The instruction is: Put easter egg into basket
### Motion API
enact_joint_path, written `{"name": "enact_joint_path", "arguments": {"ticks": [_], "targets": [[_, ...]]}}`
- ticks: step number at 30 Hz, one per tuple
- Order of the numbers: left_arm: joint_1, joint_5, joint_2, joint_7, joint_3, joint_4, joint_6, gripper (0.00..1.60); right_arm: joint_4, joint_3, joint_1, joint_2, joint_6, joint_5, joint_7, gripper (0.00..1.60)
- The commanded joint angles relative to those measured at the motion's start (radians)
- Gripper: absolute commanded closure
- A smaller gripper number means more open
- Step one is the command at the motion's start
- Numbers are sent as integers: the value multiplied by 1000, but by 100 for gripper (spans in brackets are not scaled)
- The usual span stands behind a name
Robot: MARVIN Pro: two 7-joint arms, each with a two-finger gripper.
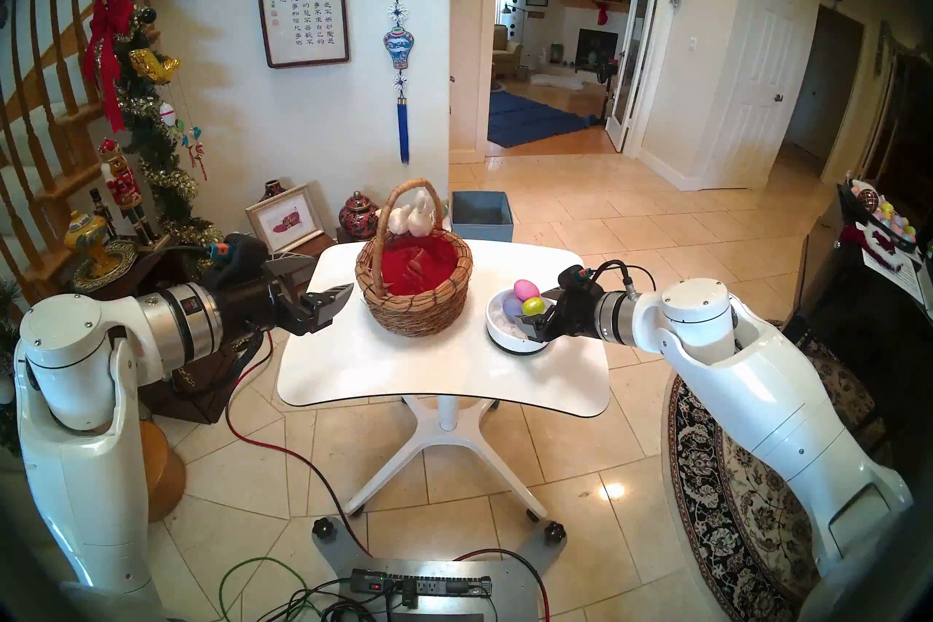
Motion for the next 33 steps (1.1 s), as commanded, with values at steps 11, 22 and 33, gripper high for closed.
{"name": "enact_joint_path", "arguments": {"ticks": [11, 22, 33], "targets": [[-2, 0, 1, 0, 2, -5, 0, 0, -3, 16, 1, -5, -13, -20, -36, 0], [-2, 0, 1, 0, 2, -5, 0, 0, -1, 16, -6, -8, -3, -20, -57, 0], [-2, 0, 1, 0, 2, -5, 0, 0, 5, 15, -8, -9, -2, -14, -60, 0]]}}
